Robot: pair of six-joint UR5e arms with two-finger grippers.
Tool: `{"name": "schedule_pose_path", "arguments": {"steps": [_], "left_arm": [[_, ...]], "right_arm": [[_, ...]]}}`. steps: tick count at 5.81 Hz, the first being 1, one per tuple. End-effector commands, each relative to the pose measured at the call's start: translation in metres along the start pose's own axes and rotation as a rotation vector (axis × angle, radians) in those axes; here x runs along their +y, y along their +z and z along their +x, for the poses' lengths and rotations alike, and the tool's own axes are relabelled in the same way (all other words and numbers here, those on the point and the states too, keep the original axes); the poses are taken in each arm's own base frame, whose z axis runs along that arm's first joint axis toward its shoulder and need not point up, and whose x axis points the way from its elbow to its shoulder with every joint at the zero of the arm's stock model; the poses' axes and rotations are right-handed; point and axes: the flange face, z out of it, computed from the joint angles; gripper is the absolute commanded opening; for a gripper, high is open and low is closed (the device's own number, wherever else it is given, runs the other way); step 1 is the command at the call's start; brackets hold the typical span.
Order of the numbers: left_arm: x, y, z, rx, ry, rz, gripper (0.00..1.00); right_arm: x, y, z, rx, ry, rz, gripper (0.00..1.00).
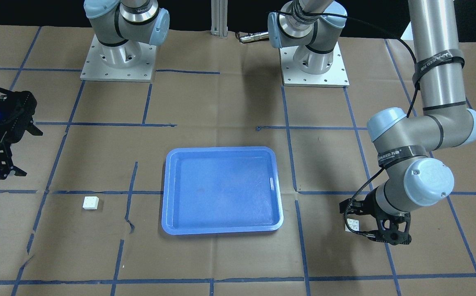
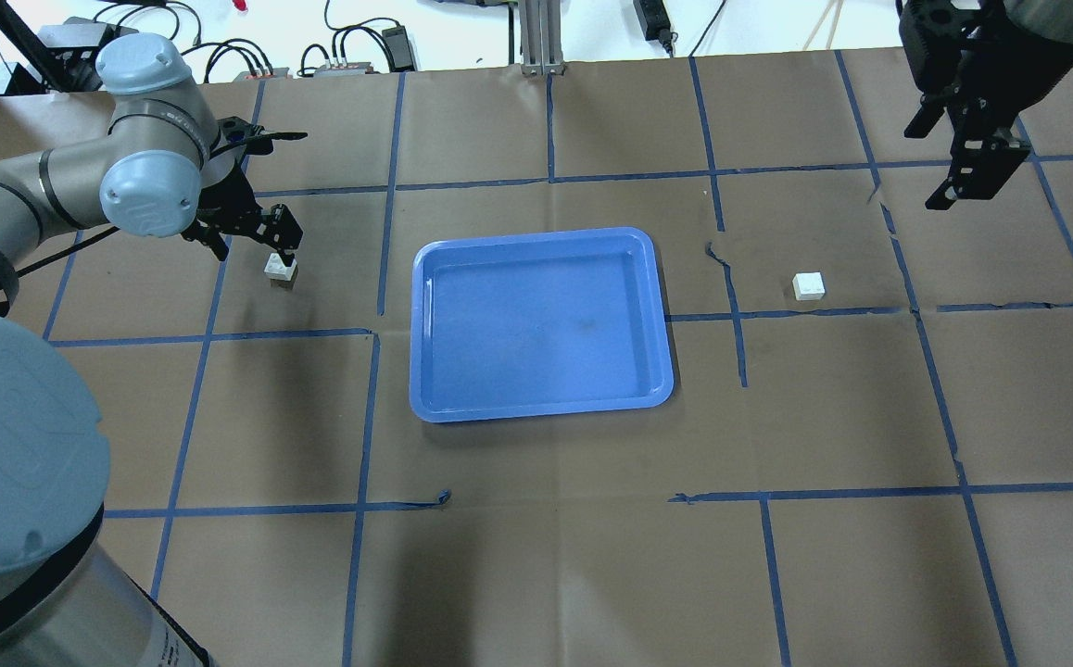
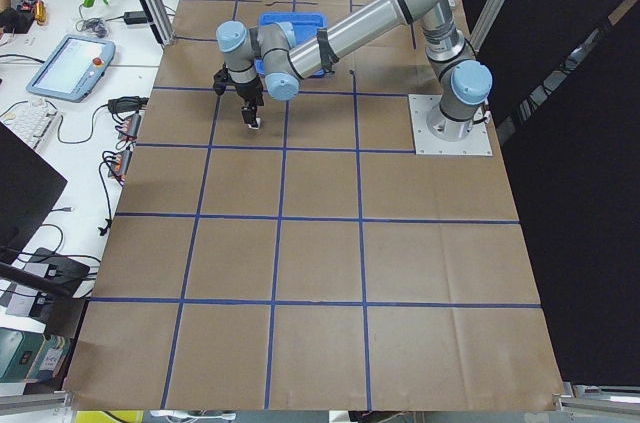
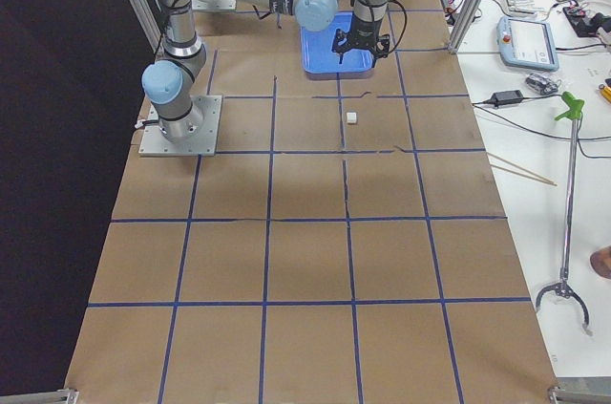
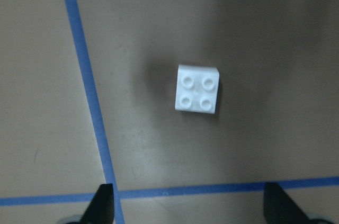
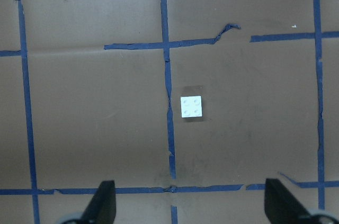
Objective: Assemble white blocks and place on blue tray
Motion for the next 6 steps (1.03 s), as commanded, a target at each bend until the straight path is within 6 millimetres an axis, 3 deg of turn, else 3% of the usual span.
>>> {"name": "schedule_pose_path", "arguments": {"steps": [1,2,3,4,5,6], "left_arm": [[-0.008,0.029,0.002,0.022,0.013,0.009,0.96],[-0.008,0.030,0.002,0.023,0.021,0.006,0.84],[-0.009,0.029,0.002,0.024,0.073,0.004,0.42],[-0.009,0.029,0.002,0.025,0.081,0.001,0.15],[-0.008,0.024,0.001,0.020,0.084,0.006,0.08],[-0.007,0.010,0.007,0.017,0.079,0.016,0.07]], "right_arm": [[0.024,0.023,0.015,0.000,-0.036,0.131,1.00],[0.037,0.038,0.020,-0.022,-0.026,0.151,1.00],[0.048,0.056,0.022,-0.024,-0.058,0.219,1.00],[0.057,0.078,0.020,-0.028,-0.026,0.293,1.00],[0.059,0.101,0.026,0.025,-0.033,0.306,1.00],[0.061,0.137,0.028,0.054,-0.034,0.332,1.00]]}}
